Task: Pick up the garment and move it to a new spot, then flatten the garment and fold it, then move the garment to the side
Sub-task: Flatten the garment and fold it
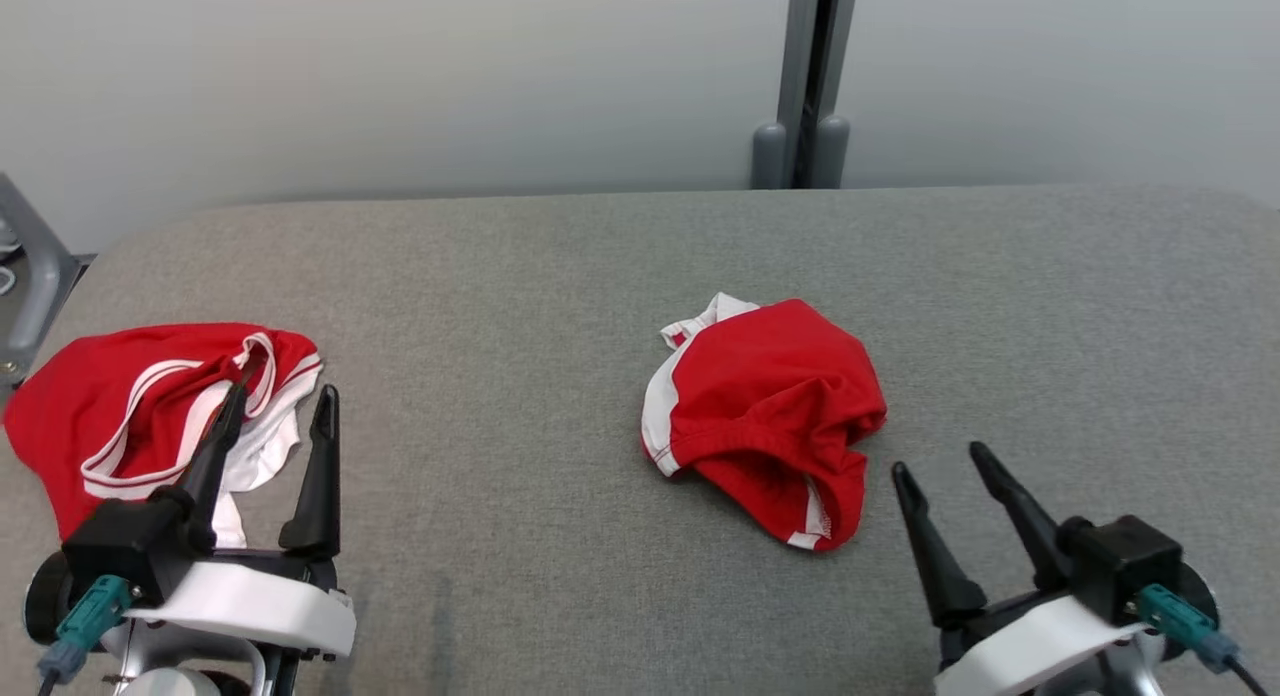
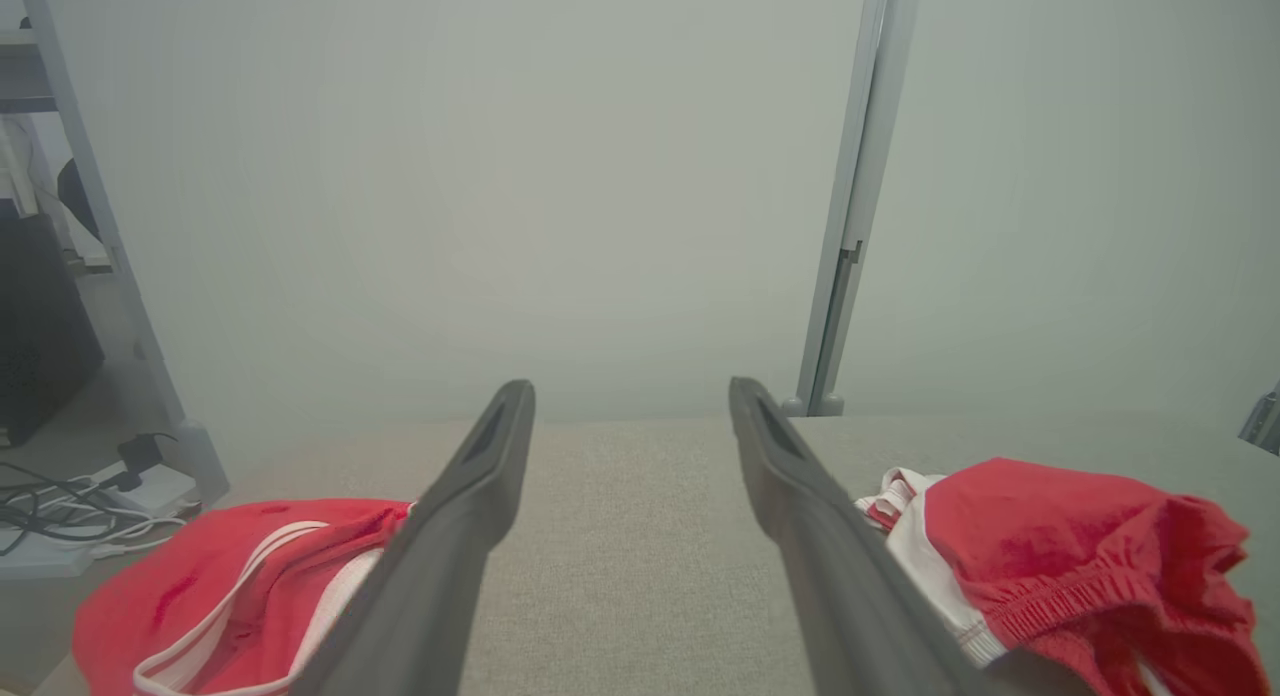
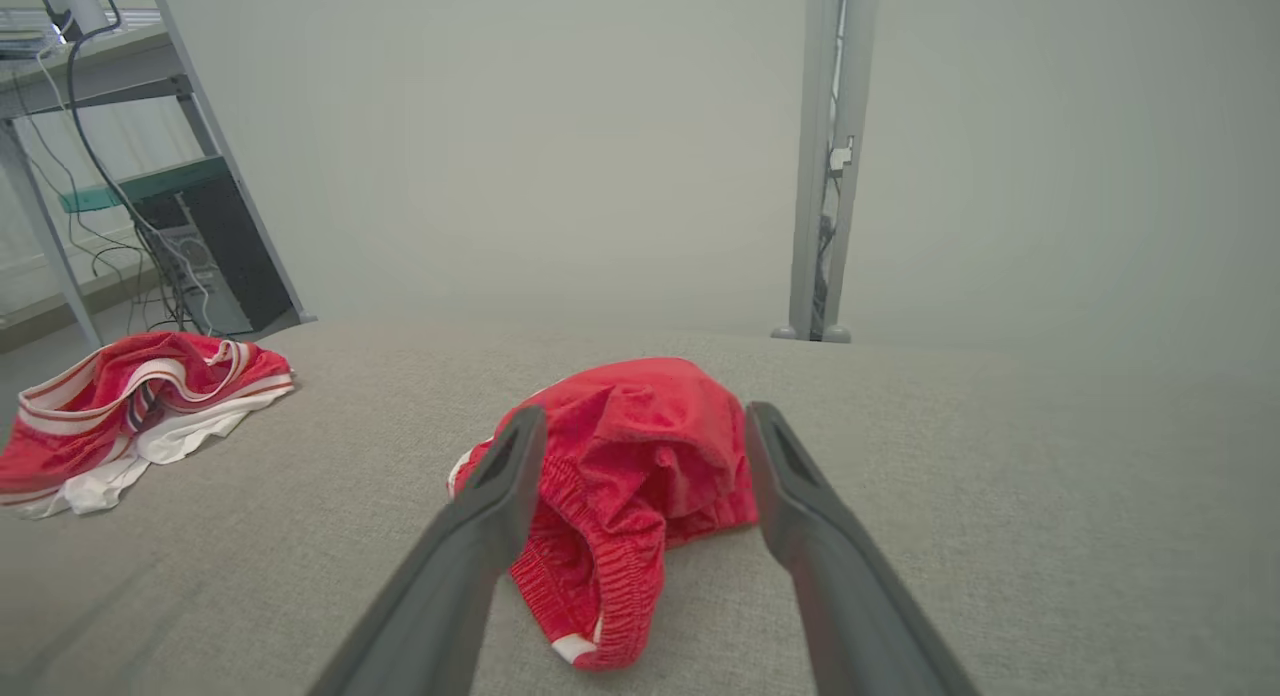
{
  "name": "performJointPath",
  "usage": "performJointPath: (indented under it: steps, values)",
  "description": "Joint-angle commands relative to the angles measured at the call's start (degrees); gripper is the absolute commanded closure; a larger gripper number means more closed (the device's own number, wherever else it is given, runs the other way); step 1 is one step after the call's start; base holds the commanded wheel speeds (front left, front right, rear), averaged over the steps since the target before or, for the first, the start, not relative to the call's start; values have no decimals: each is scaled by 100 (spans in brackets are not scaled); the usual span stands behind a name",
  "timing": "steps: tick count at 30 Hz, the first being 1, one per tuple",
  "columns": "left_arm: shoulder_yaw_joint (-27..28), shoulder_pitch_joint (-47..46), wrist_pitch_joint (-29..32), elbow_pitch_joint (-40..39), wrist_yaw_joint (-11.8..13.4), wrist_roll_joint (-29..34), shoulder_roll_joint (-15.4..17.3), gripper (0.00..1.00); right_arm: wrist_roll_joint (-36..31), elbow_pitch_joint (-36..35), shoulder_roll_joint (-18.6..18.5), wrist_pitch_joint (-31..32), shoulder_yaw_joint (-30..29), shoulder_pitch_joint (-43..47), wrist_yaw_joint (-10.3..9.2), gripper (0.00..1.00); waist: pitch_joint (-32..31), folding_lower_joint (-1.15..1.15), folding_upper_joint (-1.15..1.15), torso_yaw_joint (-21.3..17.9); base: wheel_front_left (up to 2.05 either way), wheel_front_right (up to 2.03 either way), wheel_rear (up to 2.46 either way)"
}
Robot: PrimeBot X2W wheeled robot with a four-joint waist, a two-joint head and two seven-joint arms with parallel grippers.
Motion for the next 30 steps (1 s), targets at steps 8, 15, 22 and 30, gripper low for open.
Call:
performJointPath:
  steps: [8,15,22,30]
  values:
    - [82,-621,-312,158,-257,-106,-109,0,72,476,-28,8,681,-503,1,0,750,0,0,807,0,0,0]
    - [-6,-1241,-557,541,-617,-144,-347,0,94,1478,-27,-48,729,-1187,1,0,1201,0,0,1423,0,0,0]
    - [-34,-1518,-672,874,-796,-56,-532,0,143,2089,-31,-216,799,-1509,1,0,1341,0,0,1612,0,0,0]
    - [-30,-1562,-710,1093,-899,5,-650,0,121,2622,-31,-320,536,-1864,1,10,1374,0,0,1572,0,0,0]
